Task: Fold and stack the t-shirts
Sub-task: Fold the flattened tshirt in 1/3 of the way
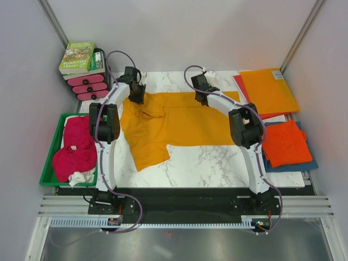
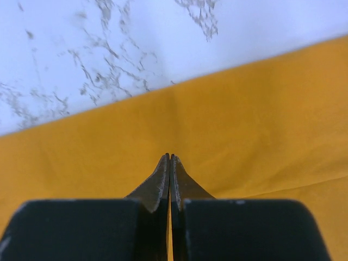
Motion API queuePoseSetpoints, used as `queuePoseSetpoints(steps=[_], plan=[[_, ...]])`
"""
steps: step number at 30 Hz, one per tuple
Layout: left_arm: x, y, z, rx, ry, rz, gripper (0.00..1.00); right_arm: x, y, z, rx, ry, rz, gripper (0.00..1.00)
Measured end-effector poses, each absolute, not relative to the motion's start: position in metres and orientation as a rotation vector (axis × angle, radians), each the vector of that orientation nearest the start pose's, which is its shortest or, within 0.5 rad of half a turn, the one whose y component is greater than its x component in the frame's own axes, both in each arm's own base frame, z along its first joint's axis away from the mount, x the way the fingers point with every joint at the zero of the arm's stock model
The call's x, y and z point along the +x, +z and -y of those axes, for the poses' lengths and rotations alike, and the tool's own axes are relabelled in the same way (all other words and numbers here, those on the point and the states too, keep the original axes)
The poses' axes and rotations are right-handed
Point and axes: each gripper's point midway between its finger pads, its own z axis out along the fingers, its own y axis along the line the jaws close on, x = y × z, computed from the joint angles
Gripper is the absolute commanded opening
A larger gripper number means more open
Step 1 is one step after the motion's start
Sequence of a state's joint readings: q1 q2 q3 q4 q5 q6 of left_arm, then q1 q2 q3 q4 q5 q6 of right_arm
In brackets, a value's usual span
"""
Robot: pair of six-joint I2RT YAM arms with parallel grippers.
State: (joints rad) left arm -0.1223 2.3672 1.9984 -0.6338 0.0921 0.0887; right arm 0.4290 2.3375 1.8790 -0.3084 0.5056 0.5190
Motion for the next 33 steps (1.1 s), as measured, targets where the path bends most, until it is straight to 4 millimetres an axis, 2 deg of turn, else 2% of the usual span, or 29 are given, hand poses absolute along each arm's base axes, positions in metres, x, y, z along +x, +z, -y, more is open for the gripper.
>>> queuePoseSetpoints(steps=[4,11,17,28,33], plan=[[0.549,0.028,0.081,0.311,-0.135,-2.575,0.34,0.568,0.030,-0.188,0.313,-0.105,-2.256,0.01],[0.556,0.035,0.071,0.327,-0.060,-2.569,0.34,0.575,0.030,-0.201,0.302,-0.041,-2.277,0.02],[0.565,0.026,0.059,0.331,-0.022,-2.589,0.34,0.585,0.028,-0.211,0.332,0.041,-2.284,0.02],[0.601,0.029,0.047,0.341,0.060,-2.530,0.38,0.592,0.027,-0.223,0.409,0.139,-2.270,0.00],[0.607,0.029,0.046,0.345,0.069,-2.518,0.38,0.595,0.027,-0.225,0.422,0.160,-2.246,0.00]])
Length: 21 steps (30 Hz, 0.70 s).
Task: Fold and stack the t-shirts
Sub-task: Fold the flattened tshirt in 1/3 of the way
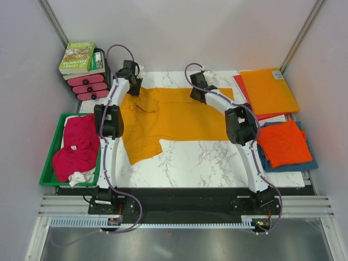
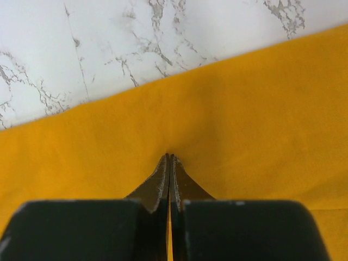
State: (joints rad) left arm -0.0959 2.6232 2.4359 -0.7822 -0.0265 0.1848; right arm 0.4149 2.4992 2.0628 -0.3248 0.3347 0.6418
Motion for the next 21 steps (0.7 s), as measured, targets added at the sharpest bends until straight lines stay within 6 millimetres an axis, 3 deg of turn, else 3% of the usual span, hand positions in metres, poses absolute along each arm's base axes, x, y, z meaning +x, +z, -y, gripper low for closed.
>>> queuePoseSetpoints(steps=[1,4,5,8,10,12,14,17,19,21], plan=[[0.607,0.029,0.046,0.345,0.069,-2.518,0.40,0.595,0.028,-0.225,0.422,0.160,-2.244,0.02],[0.607,0.030,0.044,0.329,0.066,-2.516,0.46,0.596,0.030,-0.224,0.422,0.162,-2.228,0.22],[0.607,0.031,0.044,0.314,0.054,-2.513,0.47,0.592,0.031,-0.221,0.418,0.158,-2.227,0.34],[0.595,0.044,0.043,0.257,0.001,-2.521,0.51,0.576,0.038,-0.213,0.416,0.135,-2.236,0.52],[0.587,0.073,0.041,0.222,-0.029,-2.494,0.53,0.568,0.053,-0.210,0.401,0.126,-2.229,0.66],[0.575,0.115,0.040,0.190,-0.050,-2.435,0.55,0.560,0.080,-0.208,0.386,0.129,-2.201,0.73],[0.554,0.159,0.038,0.173,-0.067,-2.369,0.55,0.546,0.116,-0.207,0.361,0.129,-2.158,0.76],[0.500,0.220,0.039,0.179,-0.097,-2.256,0.50,0.510,0.164,-0.209,0.311,0.119,-2.097,0.75],[0.452,0.239,0.043,0.199,-0.131,-2.220,0.48,0.473,0.186,-0.215,0.271,0.130,-2.072,0.73],[0.409,0.235,0.046,0.221,-0.158,-2.205,0.47,0.435,0.194,-0.221,0.225,0.149,-2.065,0.73]])
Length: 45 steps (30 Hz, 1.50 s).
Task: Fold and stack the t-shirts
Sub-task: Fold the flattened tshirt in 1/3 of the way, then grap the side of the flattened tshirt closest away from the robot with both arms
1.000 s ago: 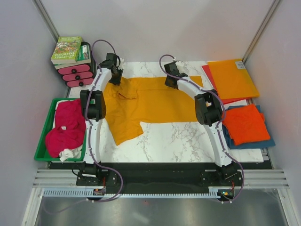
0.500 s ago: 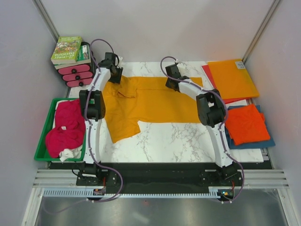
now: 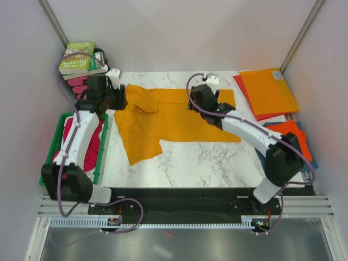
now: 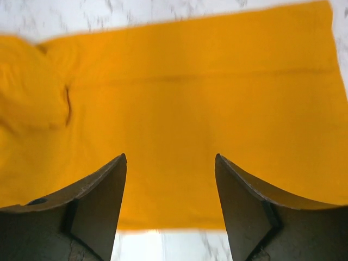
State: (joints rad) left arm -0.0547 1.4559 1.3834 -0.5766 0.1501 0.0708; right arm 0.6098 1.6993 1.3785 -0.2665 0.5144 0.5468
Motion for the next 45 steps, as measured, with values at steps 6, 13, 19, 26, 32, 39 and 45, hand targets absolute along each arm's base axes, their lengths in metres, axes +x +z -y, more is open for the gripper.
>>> queuePoseSetpoints(steps=[6,13,19,26,32,39,45], plan=[[0.303,0.130,0.042,0.277,-0.188,-2.465,0.47,0.344,0.151,-0.219,0.119,0.101,-2.156,0.71],[0.264,0.122,0.040,0.282,-0.207,-2.489,0.49,0.287,0.126,-0.226,-0.005,-0.010,-2.172,0.71],[0.271,0.129,0.043,0.268,-0.242,-2.456,0.46,0.267,0.122,-0.229,-0.037,-0.060,-2.150,0.71],[0.298,0.169,0.014,0.065,-0.223,-2.214,0.60,0.264,0.136,-0.219,-0.010,-0.075,-2.101,0.71],[0.327,0.168,-0.002,0.040,-0.156,-1.914,0.64,0.265,0.157,-0.214,-0.003,-0.068,-2.042,0.71],[0.324,0.068,0.001,0.015,-0.185,-1.952,1.00,0.268,0.169,-0.207,-0.015,-0.129,-2.014,0.72],[0.340,0.071,0.009,0.060,-0.201,-1.780,1.00,0.275,0.181,-0.213,0.020,-0.136,-1.996,0.72]])
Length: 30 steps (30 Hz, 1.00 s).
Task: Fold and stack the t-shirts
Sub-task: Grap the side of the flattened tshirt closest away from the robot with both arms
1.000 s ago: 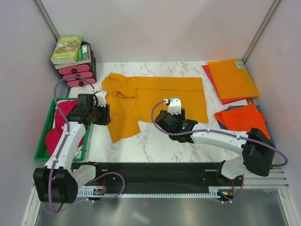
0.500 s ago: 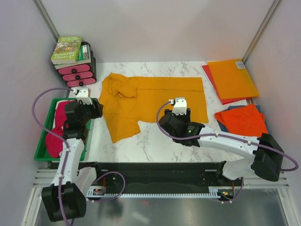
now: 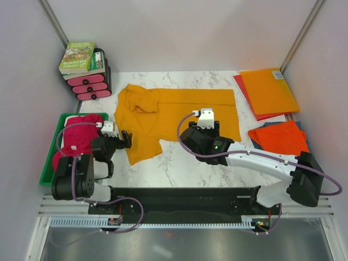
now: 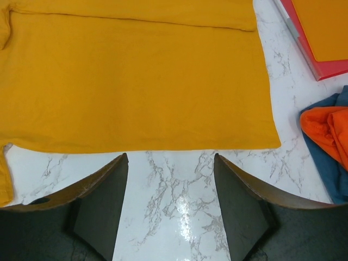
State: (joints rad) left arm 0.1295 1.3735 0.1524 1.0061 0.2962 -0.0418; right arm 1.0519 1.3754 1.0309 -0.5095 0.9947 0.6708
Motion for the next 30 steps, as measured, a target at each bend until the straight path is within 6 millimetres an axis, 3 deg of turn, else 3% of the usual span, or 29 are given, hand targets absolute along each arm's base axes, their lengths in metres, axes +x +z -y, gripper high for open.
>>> queuePoseSetpoints(steps=[3,6,11,16,21,24,28,30], plan=[[0.326,0.049,0.029,0.140,-0.261,-1.816,1.00,0.276,0.174,-0.216,0.023,-0.156,-2.011,0.72],[0.331,0.066,0.046,0.223,-0.294,-1.740,1.00,0.275,0.167,-0.215,0.021,-0.177,-2.025,0.72],[0.355,0.094,0.040,0.216,-0.250,-1.664,1.00,0.275,0.170,-0.209,0.027,-0.200,-2.011,0.73],[0.361,0.094,0.033,0.167,-0.194,-1.680,1.00,0.273,0.182,-0.192,0.014,-0.178,-1.960,0.74],[0.361,0.089,0.029,0.146,-0.174,-1.702,1.00,0.284,0.168,-0.167,0.020,-0.158,-1.979,0.76],[0.361,0.088,0.027,0.136,-0.163,-1.706,1.00,0.290,0.160,-0.176,-0.041,-0.124,-1.992,0.80],[0.361,0.088,0.026,0.132,-0.159,-1.707,1.00,0.294,0.162,-0.202,-0.127,0.005,-1.965,0.86],[0.361,0.088,0.026,0.132,-0.159,-1.708,1.00,0.291,0.164,-0.205,-0.144,0.067,-1.930,0.87]])
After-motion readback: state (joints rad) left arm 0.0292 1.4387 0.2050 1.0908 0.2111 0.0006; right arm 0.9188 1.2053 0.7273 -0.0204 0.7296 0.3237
